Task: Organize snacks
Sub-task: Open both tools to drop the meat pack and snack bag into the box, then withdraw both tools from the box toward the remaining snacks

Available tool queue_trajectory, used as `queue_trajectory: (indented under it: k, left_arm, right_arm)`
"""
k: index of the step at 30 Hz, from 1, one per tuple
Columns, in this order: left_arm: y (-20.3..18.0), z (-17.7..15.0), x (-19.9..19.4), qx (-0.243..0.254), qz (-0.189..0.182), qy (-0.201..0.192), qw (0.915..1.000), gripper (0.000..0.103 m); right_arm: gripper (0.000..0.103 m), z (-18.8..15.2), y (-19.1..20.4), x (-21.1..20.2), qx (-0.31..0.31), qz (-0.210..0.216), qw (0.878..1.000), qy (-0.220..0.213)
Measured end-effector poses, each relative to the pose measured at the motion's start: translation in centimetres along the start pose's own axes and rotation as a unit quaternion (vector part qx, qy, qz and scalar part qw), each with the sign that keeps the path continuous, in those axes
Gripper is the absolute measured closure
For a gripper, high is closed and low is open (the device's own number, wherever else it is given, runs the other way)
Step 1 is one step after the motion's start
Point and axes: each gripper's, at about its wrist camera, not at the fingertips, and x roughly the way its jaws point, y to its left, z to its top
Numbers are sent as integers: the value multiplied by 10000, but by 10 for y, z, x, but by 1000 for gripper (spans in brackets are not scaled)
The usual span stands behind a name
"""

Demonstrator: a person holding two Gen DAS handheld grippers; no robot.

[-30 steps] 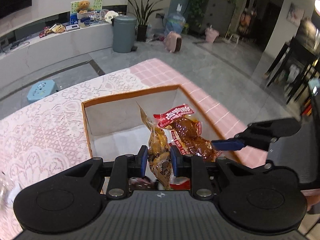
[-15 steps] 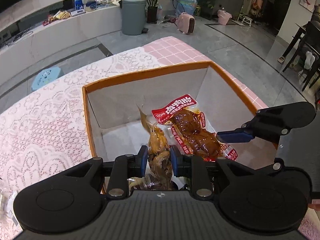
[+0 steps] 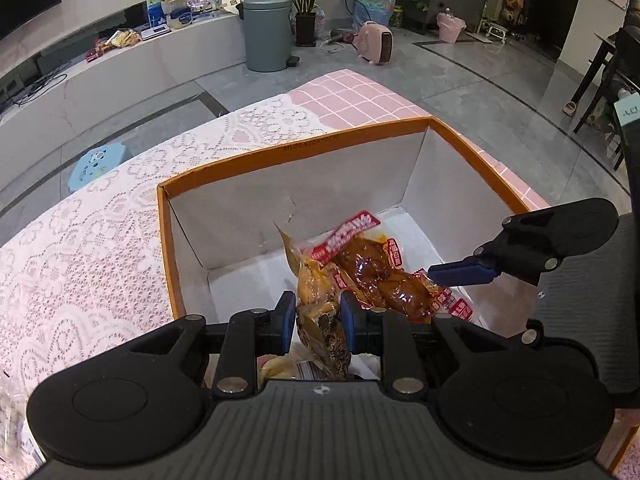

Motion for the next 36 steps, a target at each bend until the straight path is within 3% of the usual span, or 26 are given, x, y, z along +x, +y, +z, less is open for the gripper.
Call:
queue_trajectory:
  k: [2, 7, 14, 16, 21, 27, 36]
  left_arm:
    - [1, 0, -2, -11, 4, -18, 10000, 76]
    - [1, 1, -12, -5, 91, -122, 9999, 58]
    - [7, 2, -26, -66, 19, -201, 9998, 48]
    - [7, 1, -29, -89, -7, -213, 9997, 45]
    - [4, -2, -42, -83, 5, -274, 9996, 45]
    - [5, -9, -68, -137, 33, -445, 9989, 44]
    - [23, -28, -119, -661, 287, -846, 9938, 45]
  right_arm:
    - [43, 2, 0, 0, 21, -21, 10000, -2]
    - [41, 1, 2, -4, -19, -62, 10000, 7]
    - [38, 3, 8, -9, 1, -187, 9998, 2]
    - [29, 3, 12, -13, -60, -245, 9997, -21]
    - [21, 2, 19, -28, -154, -437, 9989, -73]
    - [21, -4, 28, -52, -19, -455, 9987, -225]
    - [21, -15, 51, -101, 525, -323, 9932, -991]
